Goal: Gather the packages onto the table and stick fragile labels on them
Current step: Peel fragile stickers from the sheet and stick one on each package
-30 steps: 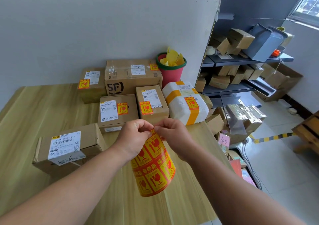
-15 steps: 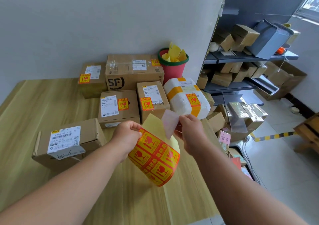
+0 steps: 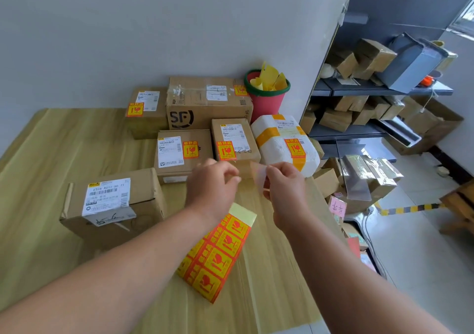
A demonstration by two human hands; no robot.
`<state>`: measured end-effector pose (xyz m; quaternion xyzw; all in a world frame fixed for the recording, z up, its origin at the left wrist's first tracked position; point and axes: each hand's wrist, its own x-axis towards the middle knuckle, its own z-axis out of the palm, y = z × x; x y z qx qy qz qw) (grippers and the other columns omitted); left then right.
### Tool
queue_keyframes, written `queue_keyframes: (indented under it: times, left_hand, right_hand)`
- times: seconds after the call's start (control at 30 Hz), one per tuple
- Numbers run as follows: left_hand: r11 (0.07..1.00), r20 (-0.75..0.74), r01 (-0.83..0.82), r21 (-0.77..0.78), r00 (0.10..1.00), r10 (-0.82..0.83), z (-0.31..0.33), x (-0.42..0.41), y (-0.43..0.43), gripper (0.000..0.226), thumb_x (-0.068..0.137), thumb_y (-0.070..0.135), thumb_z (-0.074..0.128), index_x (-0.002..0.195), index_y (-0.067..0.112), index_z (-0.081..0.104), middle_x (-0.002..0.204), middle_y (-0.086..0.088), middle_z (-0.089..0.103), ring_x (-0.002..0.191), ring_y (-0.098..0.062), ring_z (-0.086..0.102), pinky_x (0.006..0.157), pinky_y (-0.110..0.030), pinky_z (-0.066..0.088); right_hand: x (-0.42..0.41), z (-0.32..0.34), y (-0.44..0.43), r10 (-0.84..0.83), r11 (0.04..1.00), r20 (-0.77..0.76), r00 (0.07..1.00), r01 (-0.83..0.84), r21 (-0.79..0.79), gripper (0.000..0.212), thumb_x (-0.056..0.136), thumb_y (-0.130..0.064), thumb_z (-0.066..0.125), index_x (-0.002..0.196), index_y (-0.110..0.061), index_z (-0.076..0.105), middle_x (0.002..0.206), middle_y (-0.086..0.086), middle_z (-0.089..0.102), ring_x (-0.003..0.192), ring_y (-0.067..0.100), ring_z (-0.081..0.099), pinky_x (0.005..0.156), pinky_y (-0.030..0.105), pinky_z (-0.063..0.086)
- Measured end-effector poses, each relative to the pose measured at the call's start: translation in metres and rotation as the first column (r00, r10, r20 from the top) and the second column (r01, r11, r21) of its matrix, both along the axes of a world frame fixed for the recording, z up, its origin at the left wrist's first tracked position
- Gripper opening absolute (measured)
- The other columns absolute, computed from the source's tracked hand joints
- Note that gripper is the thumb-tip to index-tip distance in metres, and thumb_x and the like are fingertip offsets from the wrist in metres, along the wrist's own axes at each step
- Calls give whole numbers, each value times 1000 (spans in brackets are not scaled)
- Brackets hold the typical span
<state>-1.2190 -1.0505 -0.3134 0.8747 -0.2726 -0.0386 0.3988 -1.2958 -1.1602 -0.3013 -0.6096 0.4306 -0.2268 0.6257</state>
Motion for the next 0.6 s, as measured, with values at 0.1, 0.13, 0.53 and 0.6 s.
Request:
queue_keyframes:
  times: [0.1,0.13,0.53,0.6]
  left_hand:
    - [997,-3,39,-67,999,-40,3,-6,8,15,87,30,62,95,23,72,95,2,67,94,-21,58,82,-42,49]
    - [995,-39,35,-98,998,-39,3,-4,13,17,87,33,60,95,25,72,93,4,69,92,-21,60,81,-43,50]
    - [961,-329,-184,-208,938,109,14,47,113,23,69,44,68,82,25,71,77,7,73,79,-14,69,76,-39,55]
    - [944,-366,-228,-239,922,130,14,57,126,13,71,37,72,76,26,67,76,6,72,78,-16,69,74,-36,55]
  right_hand:
    - [13,0,27,64,997,11,998,-63,-44,13,86,-7,51,77,-8,60,70,10,57,64,20,53,59,35,43]
    - [18,1,36,80,996,18,997,-79,-51,12,85,-8,52,77,-8,61,70,9,58,65,20,53,60,35,45]
    - [74,15,133,295,938,134,946,-313,148,17,93,-12,51,87,-9,67,90,14,70,86,24,67,72,33,53]
    - [81,19,145,324,918,168,931,-353,180,20,94,-11,49,86,-9,67,83,9,69,78,17,65,66,25,51]
